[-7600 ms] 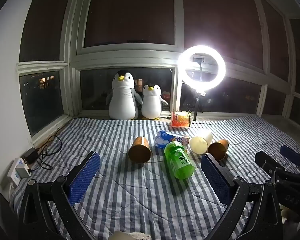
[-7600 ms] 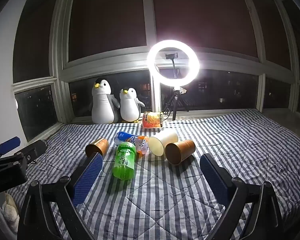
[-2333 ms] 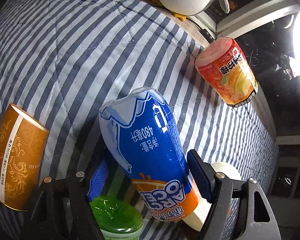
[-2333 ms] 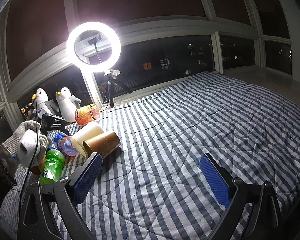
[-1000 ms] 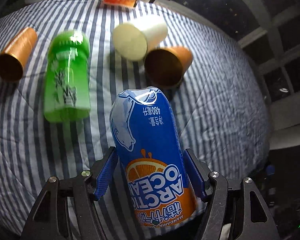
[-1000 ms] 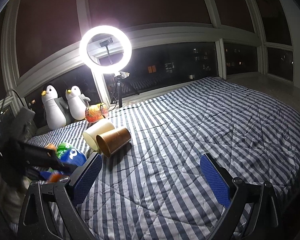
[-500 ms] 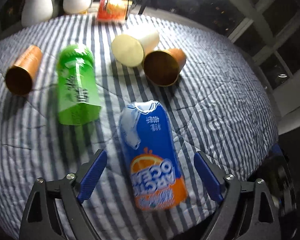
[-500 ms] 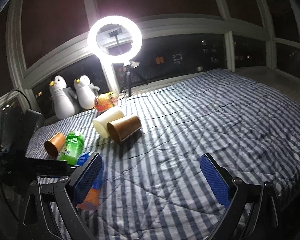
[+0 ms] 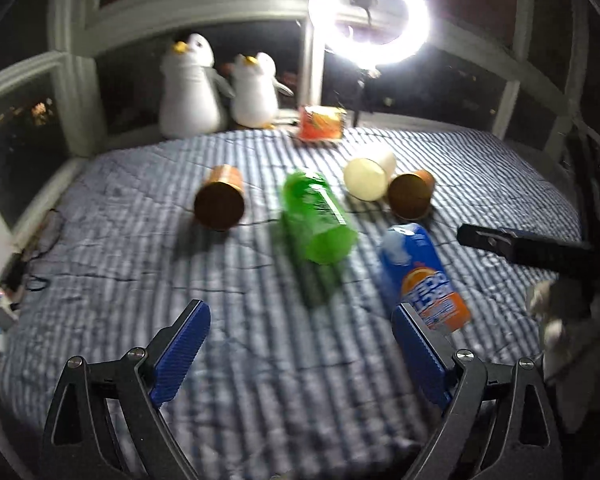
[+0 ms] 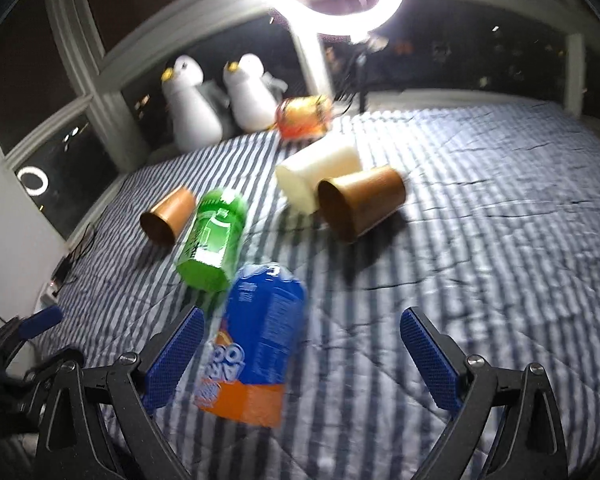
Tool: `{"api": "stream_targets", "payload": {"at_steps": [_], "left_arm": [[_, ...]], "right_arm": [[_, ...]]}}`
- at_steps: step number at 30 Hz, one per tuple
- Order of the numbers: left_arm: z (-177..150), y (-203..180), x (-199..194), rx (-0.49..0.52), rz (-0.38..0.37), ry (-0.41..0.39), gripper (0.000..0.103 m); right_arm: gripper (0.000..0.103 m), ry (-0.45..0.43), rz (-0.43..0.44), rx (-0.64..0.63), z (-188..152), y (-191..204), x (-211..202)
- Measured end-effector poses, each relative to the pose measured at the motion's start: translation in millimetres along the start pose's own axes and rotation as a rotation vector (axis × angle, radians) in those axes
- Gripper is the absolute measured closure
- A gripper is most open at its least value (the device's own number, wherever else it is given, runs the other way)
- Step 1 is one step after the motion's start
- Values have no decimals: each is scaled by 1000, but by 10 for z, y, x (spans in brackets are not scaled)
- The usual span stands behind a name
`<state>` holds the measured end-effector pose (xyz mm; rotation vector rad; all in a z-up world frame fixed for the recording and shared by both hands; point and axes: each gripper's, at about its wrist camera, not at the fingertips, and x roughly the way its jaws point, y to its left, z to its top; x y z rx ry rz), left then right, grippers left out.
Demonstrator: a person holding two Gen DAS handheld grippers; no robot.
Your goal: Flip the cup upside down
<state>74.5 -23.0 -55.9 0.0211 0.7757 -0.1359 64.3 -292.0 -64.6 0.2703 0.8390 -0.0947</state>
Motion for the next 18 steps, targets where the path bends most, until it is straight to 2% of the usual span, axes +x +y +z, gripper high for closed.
{"api": "stream_targets", "payload": {"at_steps": [3, 8, 18], "left_arm": [[-79, 82, -131, 7, 35, -28, 6], [-145, 151, -215, 1, 40, -36, 5], [-192, 175, -260, -25, 50, -54, 5]], "right_arm": [[6, 60, 23, -8, 90, 55, 187], [6, 176, 73, 6, 203, 101, 506], [6, 288, 99, -1, 304, 127, 810]]}}
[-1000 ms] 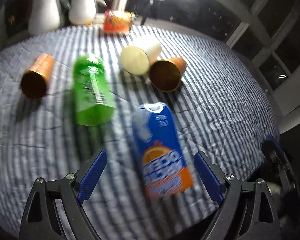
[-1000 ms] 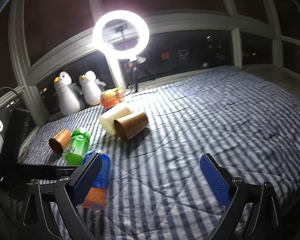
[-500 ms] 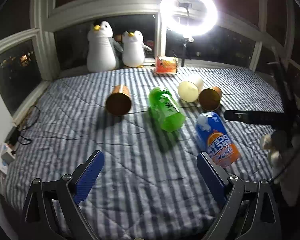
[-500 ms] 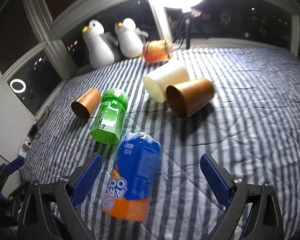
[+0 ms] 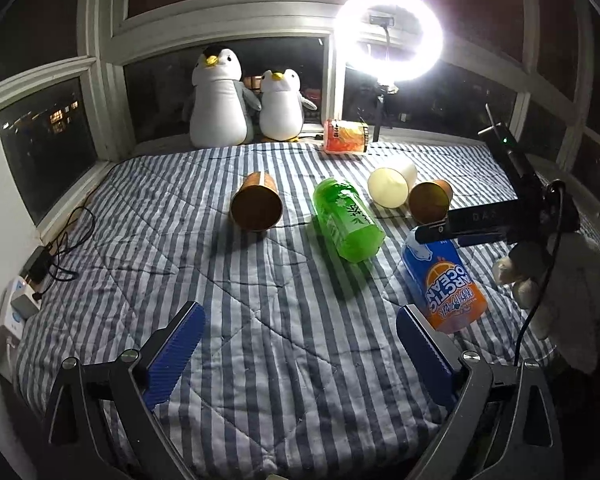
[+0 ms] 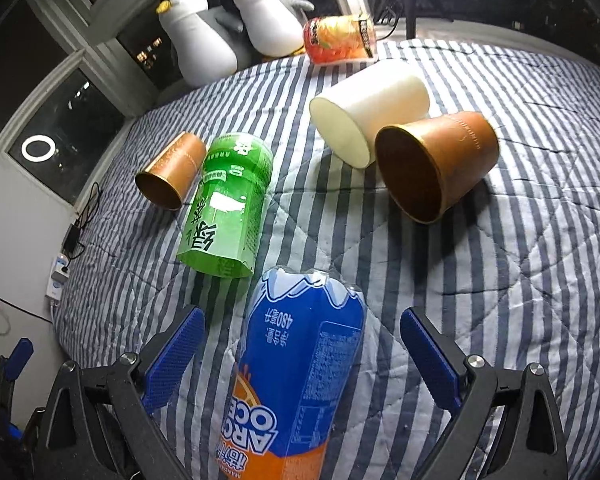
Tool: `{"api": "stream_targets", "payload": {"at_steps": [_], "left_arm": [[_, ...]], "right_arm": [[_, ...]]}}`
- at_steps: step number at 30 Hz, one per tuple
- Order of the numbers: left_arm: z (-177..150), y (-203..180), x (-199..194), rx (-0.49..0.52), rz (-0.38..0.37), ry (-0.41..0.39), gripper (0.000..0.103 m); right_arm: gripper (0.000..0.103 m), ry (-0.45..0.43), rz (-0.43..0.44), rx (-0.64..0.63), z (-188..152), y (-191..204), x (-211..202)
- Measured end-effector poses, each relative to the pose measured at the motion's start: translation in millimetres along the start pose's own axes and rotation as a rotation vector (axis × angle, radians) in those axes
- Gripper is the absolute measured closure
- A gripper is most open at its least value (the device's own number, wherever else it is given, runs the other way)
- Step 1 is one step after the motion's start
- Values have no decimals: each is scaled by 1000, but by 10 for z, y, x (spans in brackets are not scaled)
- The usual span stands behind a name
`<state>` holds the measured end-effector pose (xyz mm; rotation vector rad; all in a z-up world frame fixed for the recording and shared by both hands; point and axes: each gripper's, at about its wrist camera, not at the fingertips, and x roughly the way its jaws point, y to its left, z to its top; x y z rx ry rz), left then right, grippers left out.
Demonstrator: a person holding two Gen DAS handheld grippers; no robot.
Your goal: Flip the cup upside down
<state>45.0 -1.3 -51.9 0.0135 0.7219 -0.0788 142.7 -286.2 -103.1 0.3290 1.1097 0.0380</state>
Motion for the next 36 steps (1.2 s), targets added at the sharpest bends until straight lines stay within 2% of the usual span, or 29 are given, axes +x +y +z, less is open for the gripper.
{"api": "stream_targets", "payload": {"at_steps": [9, 12, 18, 20, 25, 29, 33, 36], "left_arm": [[-11, 100, 30, -40, -7, 7, 5], [-9, 117, 42, -48, -10, 11, 5], [2, 140, 59, -58, -11, 9, 5], [2, 136, 61, -62, -15, 10, 5], [19, 111, 90, -62, -29, 17, 5], [20, 94, 94, -62, -29, 15, 5], [19, 94, 103, -71, -34, 19, 5], [18, 92, 111, -72, -35, 22, 5]], "right_arm": [[6, 67, 3, -14, 82, 42, 151], [13, 98, 16, 6, 112, 13, 217], [35, 126, 23, 17, 118, 6, 256], [38, 123, 27, 21, 107, 3, 238], [38, 79, 29, 20, 44, -36, 105], [38, 3, 11, 0, 5, -12, -71], [38, -113, -36, -65, -39, 113, -318], [38, -224, -110, -130, -98, 237, -493]]}}
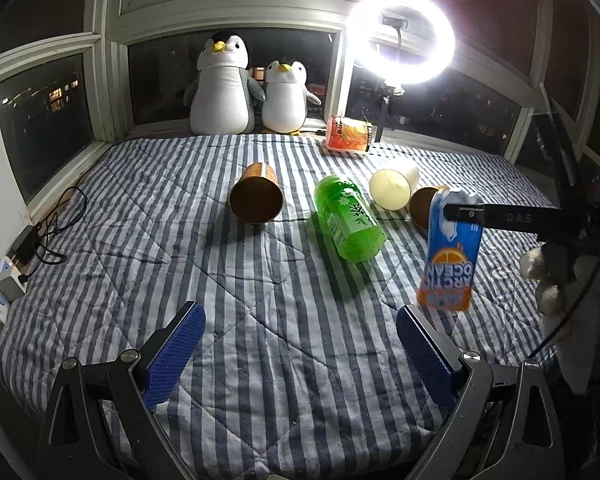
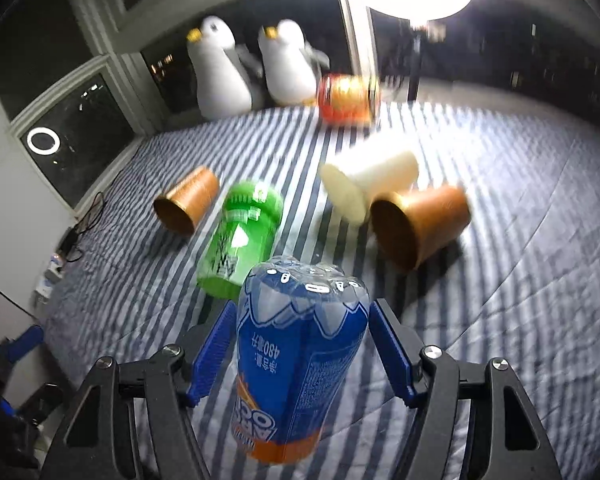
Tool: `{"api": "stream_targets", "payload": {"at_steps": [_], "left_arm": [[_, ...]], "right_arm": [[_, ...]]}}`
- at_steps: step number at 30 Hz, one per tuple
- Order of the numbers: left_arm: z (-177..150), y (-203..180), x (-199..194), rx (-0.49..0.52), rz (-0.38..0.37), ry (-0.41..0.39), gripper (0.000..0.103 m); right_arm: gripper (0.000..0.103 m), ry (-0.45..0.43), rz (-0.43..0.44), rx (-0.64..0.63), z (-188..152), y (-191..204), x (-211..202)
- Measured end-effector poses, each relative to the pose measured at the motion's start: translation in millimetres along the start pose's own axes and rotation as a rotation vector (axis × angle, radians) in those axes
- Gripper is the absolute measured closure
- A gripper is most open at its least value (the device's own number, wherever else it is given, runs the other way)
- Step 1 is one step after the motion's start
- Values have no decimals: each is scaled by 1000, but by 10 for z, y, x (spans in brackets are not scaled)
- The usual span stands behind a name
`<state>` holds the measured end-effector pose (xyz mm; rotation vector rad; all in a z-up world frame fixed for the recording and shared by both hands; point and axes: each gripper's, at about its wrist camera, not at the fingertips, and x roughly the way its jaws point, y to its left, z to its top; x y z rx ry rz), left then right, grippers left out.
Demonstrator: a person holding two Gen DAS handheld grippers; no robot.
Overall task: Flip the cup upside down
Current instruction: 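Carry the blue bottle with the right tool and lower it onto the bedspread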
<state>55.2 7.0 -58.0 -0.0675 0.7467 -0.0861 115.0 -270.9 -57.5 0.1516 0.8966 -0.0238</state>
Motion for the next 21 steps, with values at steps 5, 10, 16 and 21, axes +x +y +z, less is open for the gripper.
{"api": "stream_targets", "payload": {"at_steps": [5, 10, 16, 21], "left_arm": [[-4, 0, 2, 0, 2, -1, 5], [-4, -19, 10, -1, 1, 1, 5], [0, -67, 20, 6, -6, 3, 5], [6, -72, 17, 4, -8, 0, 5]], "right_arm": [[38, -96, -71, -41, -10, 47, -68], [38, -171, -153, -108, -56, 126, -105], [38, -216, -197, -177, -163, 222, -121], [38, -235, -223, -223, -302, 320, -123]]}}
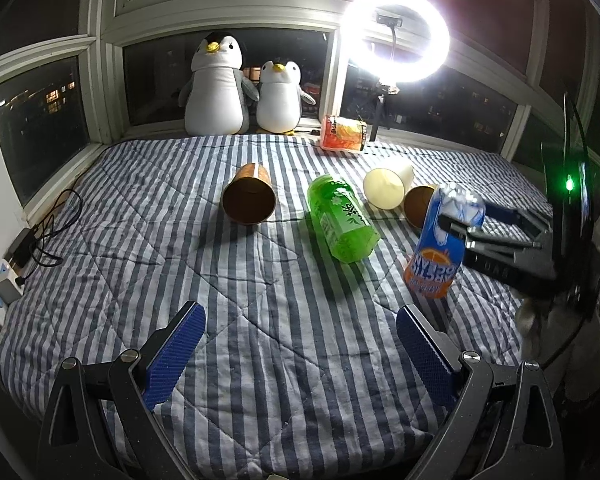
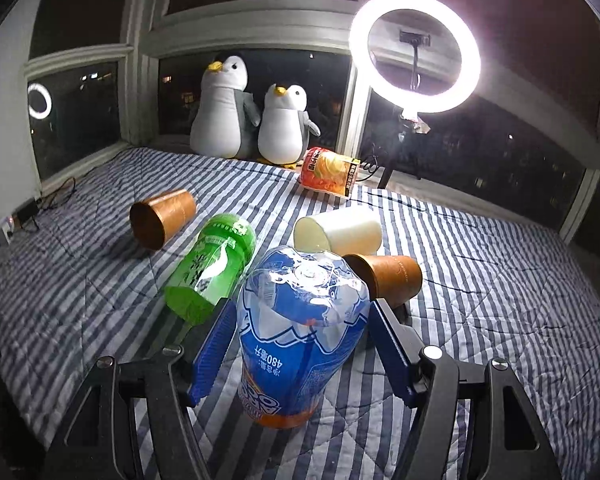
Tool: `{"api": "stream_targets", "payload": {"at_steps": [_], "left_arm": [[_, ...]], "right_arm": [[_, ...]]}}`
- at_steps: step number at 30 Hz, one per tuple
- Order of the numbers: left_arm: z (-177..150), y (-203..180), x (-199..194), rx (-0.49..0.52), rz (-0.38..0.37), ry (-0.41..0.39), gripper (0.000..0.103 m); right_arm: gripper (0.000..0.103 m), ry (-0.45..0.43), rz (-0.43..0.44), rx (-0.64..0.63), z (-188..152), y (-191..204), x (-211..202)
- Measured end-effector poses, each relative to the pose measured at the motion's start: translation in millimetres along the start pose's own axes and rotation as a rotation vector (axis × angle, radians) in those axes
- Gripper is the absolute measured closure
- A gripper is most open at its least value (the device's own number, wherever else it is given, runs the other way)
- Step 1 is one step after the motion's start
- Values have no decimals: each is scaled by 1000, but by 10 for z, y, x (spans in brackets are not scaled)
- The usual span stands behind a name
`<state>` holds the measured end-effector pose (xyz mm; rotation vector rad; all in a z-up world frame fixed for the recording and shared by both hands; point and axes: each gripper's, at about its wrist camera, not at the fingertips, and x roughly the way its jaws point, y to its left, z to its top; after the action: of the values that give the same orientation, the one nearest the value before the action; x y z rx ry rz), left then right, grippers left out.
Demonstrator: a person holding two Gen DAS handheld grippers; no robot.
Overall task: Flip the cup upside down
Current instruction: 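Carry the blue bottle with the right tool and lower it onto the bedspread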
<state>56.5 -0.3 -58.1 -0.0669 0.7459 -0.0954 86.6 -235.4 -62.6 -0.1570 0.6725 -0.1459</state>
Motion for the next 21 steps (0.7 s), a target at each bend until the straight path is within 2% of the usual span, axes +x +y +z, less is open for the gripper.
{"api": "stream_targets", "payload": {"at_steps": [10, 17, 21], "left_arm": [[6, -41, -24, 11, -7, -5, 5], [32, -66, -23, 20, -12, -11, 5], [46, -95, -19, 26, -17, -13, 5]], "right_arm": [[38, -8, 0, 5, -135, 27, -73], [25, -10, 21, 41, -148, 16, -103], [24, -13, 19, 53, -147, -3, -136]]}}
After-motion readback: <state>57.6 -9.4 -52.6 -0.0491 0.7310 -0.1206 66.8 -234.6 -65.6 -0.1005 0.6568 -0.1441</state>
